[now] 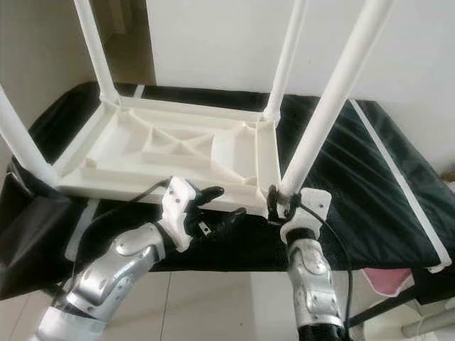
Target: Building children table
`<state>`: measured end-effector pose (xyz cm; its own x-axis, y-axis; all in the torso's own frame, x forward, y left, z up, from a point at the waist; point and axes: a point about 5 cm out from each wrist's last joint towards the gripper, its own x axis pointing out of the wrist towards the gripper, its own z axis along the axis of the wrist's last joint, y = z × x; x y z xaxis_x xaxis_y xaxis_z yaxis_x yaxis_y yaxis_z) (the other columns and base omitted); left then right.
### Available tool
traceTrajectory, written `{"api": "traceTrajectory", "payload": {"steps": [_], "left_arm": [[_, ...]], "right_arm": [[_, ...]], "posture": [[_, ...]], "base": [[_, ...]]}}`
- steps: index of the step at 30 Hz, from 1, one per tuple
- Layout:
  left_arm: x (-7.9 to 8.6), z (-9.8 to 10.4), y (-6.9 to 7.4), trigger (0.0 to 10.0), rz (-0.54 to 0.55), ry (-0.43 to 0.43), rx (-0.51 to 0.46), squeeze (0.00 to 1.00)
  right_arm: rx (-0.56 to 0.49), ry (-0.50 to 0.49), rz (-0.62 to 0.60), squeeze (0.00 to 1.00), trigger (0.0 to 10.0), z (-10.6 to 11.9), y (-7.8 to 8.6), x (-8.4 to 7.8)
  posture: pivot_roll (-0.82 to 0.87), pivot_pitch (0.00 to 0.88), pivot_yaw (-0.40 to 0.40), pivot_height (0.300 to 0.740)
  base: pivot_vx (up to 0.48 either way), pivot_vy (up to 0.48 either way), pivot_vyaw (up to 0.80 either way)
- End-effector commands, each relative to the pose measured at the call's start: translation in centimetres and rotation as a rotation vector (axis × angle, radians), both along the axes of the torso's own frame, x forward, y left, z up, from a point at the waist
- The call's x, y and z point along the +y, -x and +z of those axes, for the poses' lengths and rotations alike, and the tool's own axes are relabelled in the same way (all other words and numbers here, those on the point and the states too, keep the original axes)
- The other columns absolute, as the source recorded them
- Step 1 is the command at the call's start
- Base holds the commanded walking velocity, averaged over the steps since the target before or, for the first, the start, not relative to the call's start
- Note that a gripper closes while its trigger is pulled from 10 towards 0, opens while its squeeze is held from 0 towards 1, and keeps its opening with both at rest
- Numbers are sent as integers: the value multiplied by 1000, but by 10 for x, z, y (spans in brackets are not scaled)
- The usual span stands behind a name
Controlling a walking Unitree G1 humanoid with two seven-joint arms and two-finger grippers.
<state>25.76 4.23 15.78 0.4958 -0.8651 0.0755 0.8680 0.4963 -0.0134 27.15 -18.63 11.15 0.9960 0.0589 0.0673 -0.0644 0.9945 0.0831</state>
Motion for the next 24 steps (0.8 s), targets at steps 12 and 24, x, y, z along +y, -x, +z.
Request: {"api": "traceTrajectory", "payload": {"steps": [12,24], "left_arm": [[0,3,0,10000,-66,-9,-25,0],[0,6,0,10000,-55,-4,-35,0]], "right_arm": [[8,138,277,0,10000,14,-23,-15],[61,194,470,0,0,12,-33,-2]], "posture": [[-8,0,-57,740],[17,0,-78,740]], "base": [[0,0,0],[0,0,0]]}}
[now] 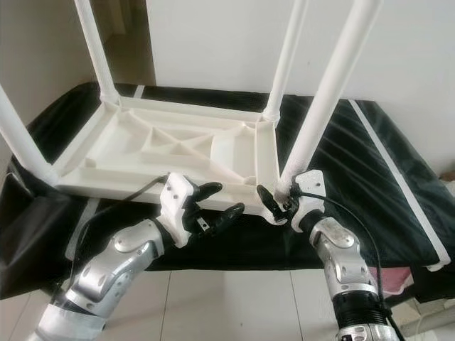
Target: Building children table
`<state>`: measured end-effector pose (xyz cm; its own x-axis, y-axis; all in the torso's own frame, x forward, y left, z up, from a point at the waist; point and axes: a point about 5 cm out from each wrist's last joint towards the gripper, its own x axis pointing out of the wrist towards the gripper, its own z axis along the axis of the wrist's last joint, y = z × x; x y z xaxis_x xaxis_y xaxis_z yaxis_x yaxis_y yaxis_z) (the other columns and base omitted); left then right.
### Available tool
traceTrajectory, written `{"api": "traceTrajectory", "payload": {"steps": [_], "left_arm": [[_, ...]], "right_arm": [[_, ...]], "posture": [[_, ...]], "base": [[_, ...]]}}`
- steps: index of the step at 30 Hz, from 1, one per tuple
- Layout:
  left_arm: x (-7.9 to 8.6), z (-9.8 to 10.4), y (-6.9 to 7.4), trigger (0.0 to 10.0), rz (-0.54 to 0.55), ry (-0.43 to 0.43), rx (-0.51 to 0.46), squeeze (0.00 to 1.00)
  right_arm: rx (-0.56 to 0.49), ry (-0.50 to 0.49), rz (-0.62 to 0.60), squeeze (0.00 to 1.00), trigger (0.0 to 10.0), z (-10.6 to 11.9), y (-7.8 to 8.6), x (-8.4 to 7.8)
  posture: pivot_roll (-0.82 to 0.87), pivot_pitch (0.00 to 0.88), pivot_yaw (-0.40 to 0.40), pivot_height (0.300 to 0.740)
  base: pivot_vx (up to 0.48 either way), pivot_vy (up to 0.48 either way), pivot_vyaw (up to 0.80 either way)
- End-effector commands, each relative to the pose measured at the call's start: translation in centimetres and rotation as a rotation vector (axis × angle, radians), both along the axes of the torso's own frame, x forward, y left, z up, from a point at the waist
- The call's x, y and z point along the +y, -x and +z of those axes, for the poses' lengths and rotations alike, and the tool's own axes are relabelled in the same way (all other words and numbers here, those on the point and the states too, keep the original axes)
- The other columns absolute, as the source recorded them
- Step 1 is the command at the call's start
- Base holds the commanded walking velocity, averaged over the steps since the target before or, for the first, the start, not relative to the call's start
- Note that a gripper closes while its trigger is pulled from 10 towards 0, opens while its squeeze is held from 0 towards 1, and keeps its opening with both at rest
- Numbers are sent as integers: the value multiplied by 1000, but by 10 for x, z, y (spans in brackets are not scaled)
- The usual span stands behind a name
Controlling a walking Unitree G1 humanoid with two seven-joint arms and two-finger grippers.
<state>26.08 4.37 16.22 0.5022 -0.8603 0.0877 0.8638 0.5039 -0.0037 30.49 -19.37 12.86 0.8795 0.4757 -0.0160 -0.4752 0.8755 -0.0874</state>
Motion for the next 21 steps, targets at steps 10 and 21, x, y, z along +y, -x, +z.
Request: {"api": "traceTrajectory", "payload": {"steps": [10,21], "left_arm": [[5,2,2,10000,-27,-8,-22,0],[3,4,1,10000,-43,-6,-24,0]], "right_arm": [[87,37,33,0,0,-19,4,-9],[99,-56,-177,0,10000,-22,-6,0]], "posture": [[28,7,-86,740],[22,11,-76,740]], "base": [[0,0,0],[0,0,0]]}}
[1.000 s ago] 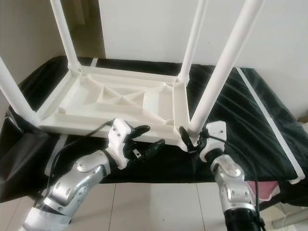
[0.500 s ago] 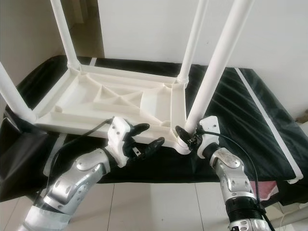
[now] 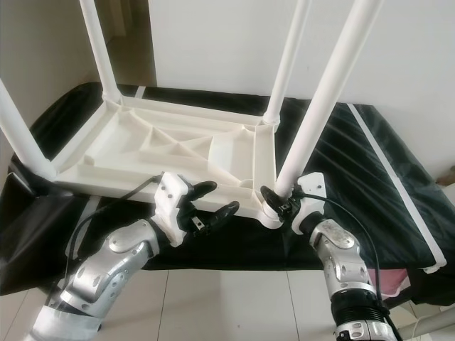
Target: Building children table
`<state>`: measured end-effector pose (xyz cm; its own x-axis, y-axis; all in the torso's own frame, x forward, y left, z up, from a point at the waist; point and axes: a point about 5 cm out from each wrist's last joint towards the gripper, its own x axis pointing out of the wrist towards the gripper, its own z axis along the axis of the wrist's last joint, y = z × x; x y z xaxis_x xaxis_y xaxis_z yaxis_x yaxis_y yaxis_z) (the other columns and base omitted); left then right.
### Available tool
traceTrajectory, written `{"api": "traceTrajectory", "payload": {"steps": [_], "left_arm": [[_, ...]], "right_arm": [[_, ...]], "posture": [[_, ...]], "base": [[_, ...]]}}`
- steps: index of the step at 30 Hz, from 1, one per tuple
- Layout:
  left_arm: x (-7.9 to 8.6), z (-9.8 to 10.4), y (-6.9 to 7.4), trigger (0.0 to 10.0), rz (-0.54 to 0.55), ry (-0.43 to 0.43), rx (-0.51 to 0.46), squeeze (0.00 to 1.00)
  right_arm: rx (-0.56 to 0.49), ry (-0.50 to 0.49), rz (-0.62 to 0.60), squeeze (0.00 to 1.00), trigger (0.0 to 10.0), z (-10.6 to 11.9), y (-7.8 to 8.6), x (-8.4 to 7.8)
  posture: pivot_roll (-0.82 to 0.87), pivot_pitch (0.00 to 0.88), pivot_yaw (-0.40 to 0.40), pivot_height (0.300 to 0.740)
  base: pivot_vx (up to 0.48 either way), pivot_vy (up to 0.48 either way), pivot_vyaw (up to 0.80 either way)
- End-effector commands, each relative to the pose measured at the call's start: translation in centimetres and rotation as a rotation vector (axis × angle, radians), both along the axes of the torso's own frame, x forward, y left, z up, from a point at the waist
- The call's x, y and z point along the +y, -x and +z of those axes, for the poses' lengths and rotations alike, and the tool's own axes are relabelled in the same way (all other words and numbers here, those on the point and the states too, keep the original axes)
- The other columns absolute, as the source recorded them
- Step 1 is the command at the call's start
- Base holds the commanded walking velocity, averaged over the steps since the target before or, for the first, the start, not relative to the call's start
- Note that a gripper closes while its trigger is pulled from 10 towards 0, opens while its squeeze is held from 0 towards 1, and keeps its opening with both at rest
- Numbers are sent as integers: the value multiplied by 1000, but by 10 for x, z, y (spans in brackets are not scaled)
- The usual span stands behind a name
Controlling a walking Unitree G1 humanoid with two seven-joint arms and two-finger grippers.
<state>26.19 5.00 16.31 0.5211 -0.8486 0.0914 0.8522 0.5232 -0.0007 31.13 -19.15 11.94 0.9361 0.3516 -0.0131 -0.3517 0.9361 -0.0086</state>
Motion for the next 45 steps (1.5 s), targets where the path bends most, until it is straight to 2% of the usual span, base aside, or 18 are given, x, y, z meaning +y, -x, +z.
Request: {"api": "traceTrajectory", "payload": {"steps": [1,3,6,9,10,12,14,17,19,20,22,24,33,35,40,41,44,45], "left_arm": [[-3,3,3,10000,-66,-7,-19,0],[-3,3,3,10000,-64,-6,-18,0],[-3,3,3,10000,-64,-6,-18,0],[-4,2,4,10000,-64,-2,-13,0],[-5,2,5,10000,-64,-2,-13,0],[-5,2,5,10000,-64,-2,-13,0],[-5,2,5,10000,-64,-1,-13,0],[-6,2,4,10000,-64,0,-13,0],[-8,2,4,10000,-64,7,-11,0],[-8,2,4,10000,-64,7,-11,0],[-10,3,4,10000,-66,12,-10,0],[-11,3,5,10000,-69,15,-8,0],[-11,3,3,10000,-65,21,-8,0],[-13,4,3,10000,-70,40,-8,0],[-15,5,5,10000,-76,47,-11,0],[-15,4,5,10000,-77,39,-13,0],[-13,2,5,10000,-73,12,-20,0],[-13,2,4,10000,-70,-1,-25,0]], "right_arm": [[74,23,-91,0,10000,-14,0,0],[81,21,-155,0,10000,-15,0,2],[81,21,-155,0,10000,-15,0,2],[80,-20,-285,0,10000,-15,1,8],[88,-42,-370,0,10000,-16,2,9],[88,-42,-370,0,10000,-16,2,9],[100,-61,-533,0,10000,-17,5,7],[107,-69,-611,0,10000,-18,6,6],[133,-118,-747,0,10000,-20,7,14],[133,-118,-747,0,10000,-20,7,14],[142,-148,-743,0,10000,-20,5,30],[121,-145,-705,0,10000,-16,4,37],[124,-128,-721,0,10000,-16,7,43],[120,-79,-717,0,10000,-14,7,43],[92,-123,-614,0,10000,-12,6,49],[76,-137,-598,1000,10000,-10,7,50],[36,-133,-561,1000,10000,-5,7,50],[13,-103,-546,1000,10000,-3,8,48]], "posture": [[21,14,-74,740],[20,17,-74,740],[20,17,-74,740],[18,21,-75,740],[15,23,-76,740],[15,23,-76,740],[11,23,-77,740],[9,24,-77,740],[8,25,-76,740],[8,25,-76,740],[7,26,-73,740],[6,25,-72,740],[-5,23,-70,740],[-5,22,-71,740],[-1,17,-74,740],[0,17,-75,740],[4,13,-75,740],[12,11,-78,740]], "base": [[0,0,0],[0,0,0],[0,0,0],[0,0,0],[0,0,0],[0,0,0],[0,0,0],[0,0,0],[0,0,0],[0,0,0],[0,0,0],[0,0,0],[0,0,0],[0,0,0],[0,0,0],[0,0,0],[0,0,0],[0,0,0]]}}
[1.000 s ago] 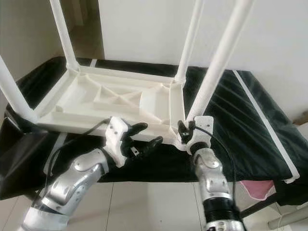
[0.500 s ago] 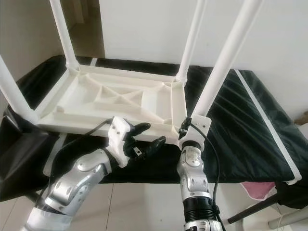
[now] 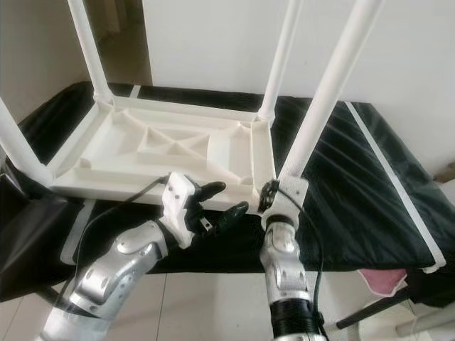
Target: Building children table
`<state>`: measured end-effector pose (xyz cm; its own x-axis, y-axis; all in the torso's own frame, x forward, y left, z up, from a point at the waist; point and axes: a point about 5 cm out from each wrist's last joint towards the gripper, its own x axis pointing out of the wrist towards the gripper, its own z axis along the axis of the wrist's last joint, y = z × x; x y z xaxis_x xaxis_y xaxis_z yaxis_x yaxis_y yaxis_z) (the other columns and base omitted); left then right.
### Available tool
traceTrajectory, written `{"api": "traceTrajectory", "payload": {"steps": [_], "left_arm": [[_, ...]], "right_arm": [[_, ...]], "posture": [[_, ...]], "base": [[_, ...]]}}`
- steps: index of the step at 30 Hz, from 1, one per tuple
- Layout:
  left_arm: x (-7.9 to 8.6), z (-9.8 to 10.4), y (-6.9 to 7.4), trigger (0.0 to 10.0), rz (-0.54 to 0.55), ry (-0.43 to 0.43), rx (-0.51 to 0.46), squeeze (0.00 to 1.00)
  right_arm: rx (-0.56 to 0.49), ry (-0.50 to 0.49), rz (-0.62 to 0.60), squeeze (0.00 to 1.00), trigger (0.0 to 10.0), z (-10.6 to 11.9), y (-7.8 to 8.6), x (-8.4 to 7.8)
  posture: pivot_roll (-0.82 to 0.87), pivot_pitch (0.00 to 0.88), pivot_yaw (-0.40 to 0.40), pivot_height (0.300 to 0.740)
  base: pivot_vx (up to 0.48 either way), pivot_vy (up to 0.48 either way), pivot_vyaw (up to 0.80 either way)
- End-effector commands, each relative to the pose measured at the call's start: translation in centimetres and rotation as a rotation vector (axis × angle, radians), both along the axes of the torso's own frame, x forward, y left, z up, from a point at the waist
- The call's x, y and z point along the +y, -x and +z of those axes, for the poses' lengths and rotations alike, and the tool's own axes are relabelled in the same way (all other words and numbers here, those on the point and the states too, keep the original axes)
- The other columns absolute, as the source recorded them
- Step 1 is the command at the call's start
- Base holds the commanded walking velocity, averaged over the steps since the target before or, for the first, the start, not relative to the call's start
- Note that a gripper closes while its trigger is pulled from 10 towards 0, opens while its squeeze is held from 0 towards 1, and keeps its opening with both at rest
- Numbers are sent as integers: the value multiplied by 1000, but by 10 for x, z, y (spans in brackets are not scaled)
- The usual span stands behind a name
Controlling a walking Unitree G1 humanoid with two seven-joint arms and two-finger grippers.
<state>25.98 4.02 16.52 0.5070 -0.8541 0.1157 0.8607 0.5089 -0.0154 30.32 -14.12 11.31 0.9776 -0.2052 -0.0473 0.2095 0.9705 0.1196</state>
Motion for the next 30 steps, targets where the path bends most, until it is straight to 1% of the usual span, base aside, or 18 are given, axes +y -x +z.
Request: {"api": "traceTrajectory", "payload": {"steps": [1,4,7,8,9,10,11,12,13,14,17,21,22,23,24,27,29,30], "left_arm": [[-3,0,2,10000,-53,-29,-26,0],[-3,0,2,10000,-51,-28,-29,0],[-3,0,3,10000,-51,-25,-28,0],[-3,0,3,10000,-51,-22,-29,0],[-3,0,3,10000,-51,-22,-29,0],[-3,0,3,10000,-50,-21,-28,0],[-3,0,3,10000,-50,-21,-28,0],[-3,-1,3,10000,-50,-23,-29,0],[-3,-1,4,10000,-51,-24,-29,0],[-3,-1,4,10000,-51,-24,-29,0],[-4,-2,4,10000,-56,-29,-33,0],[-4,-2,4,10000,-58,-31,-33,0],[-5,-1,4,10000,-59,-29,-35,0],[-5,-1,4,10000,-59,-29,-35,0],[-5,0,3,10000,-58,-28,-37,0],[-6,1,2,10000,-57,-29,-41,0],[-6,1,2,10000,-57,-34,-45,0],[-6,1,2,10000,-57,-34,-45,0]], "right_arm": [[-24,32,22,1000,10000,3,0,-2],[-92,99,142,1000,10000,8,6,-7],[-101,98,172,1000,10000,7,9,-10],[-120,114,198,1000,10000,8,14,-15],[-120,114,198,1000,10000,8,14,-15],[-150,124,238,824,10000,10,17,-20],[-150,124,238,824,10000,10,17,-20],[-180,166,288,0,10000,13,20,-25],[-190,185,348,0,10000,14,22,-33],[-190,185,348,0,10000,14,22,-33],[-180,197,466,0,10000,15,22,-45],[-176,207,491,0,10000,15,22,-46],[-152,219,539,0,10000,14,22,-51],[-152,219,539,0,10000,14,22,-51],[-126,227,581,0,10000,13,20,-56],[-94,252,643,0,10000,13,16,-62],[-73,279,702,0,10000,13,13,-63],[-73,279,702,0,10000,13,13,-63]], "posture": [[12,11,-78,740],[14,8,-84,740],[18,5,-87,740],[17,4,-87,740],[17,4,-87,740],[17,4,-87,740],[17,4,-87,740],[17,4,-89,740],[14,0,-89,740],[14,0,-89,740],[9,0,-85,740],[9,0,-85,740],[7,0,-82,740],[7,0,-82,740],[8,0,-81,740],[9,0,-80,740],[11,0,-79,740],[11,0,-79,740]], "base": [[0,0,0],[0,0,0],[0,0,0],[0,0,0],[0,0,0],[0,0,0],[0,0,0],[0,0,0],[0,0,0],[0,0,0],[0,0,0],[0,0,0],[0,0,0],[0,0,0],[0,0,0],[0,0,0],[0,0,0],[0,0,0]]}}
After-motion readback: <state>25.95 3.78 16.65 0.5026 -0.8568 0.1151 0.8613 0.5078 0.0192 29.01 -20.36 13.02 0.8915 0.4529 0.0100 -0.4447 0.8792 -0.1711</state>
